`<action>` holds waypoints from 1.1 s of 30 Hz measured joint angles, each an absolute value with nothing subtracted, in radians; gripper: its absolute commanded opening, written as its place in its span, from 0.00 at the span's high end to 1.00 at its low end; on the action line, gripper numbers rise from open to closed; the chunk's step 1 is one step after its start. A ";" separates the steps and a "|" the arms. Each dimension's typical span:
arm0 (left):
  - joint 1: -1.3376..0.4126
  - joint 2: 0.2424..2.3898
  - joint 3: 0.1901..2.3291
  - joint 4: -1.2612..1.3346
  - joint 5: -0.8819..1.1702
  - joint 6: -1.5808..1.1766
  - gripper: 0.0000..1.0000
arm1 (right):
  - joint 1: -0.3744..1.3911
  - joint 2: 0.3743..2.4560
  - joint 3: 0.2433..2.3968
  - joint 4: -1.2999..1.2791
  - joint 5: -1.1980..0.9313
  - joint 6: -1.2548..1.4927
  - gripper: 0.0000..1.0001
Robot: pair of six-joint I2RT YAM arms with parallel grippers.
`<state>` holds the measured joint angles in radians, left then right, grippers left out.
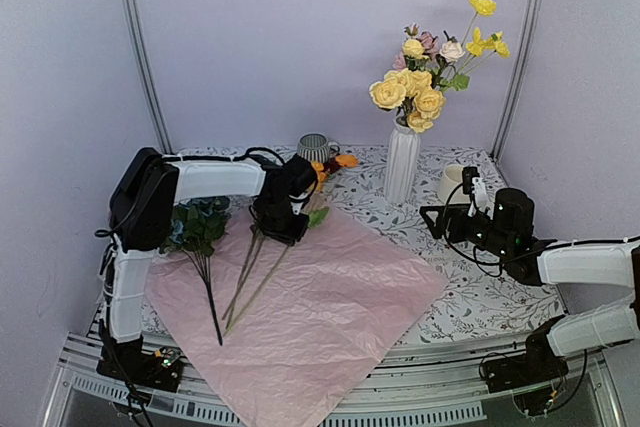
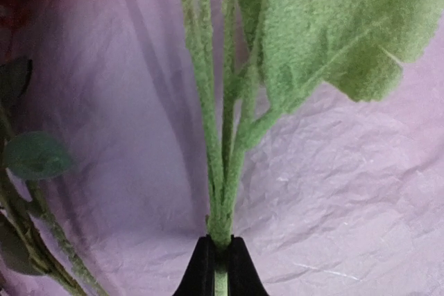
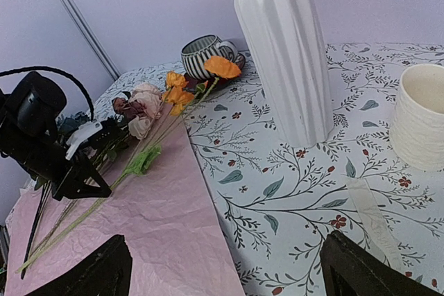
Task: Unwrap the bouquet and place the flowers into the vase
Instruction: Pick up the fake flower from the flattened wrapping paper, then pass from the left arm to the right
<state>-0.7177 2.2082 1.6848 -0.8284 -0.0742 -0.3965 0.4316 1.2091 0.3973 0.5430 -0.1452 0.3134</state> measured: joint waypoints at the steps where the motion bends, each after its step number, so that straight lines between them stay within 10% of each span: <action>1: -0.718 2.196 1.676 -0.828 -0.076 -0.398 1.00 | 0.432 1.209 0.397 0.543 -0.145 0.313 0.03; 17: -0.745 1.546 1.177 -0.441 0.057 -0.449 1.00 | 0.700 1.204 0.472 0.554 -0.204 0.458 0.09; 33: -0.805 1.098 0.676 0.251 0.468 -0.476 1.00 | 1.103 1.517 0.804 0.787 -0.142 0.474 0.39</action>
<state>-0.8051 1.0981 0.6762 0.2508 0.4683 -0.4755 1.1027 1.5173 0.8043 0.7872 -0.1425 0.4740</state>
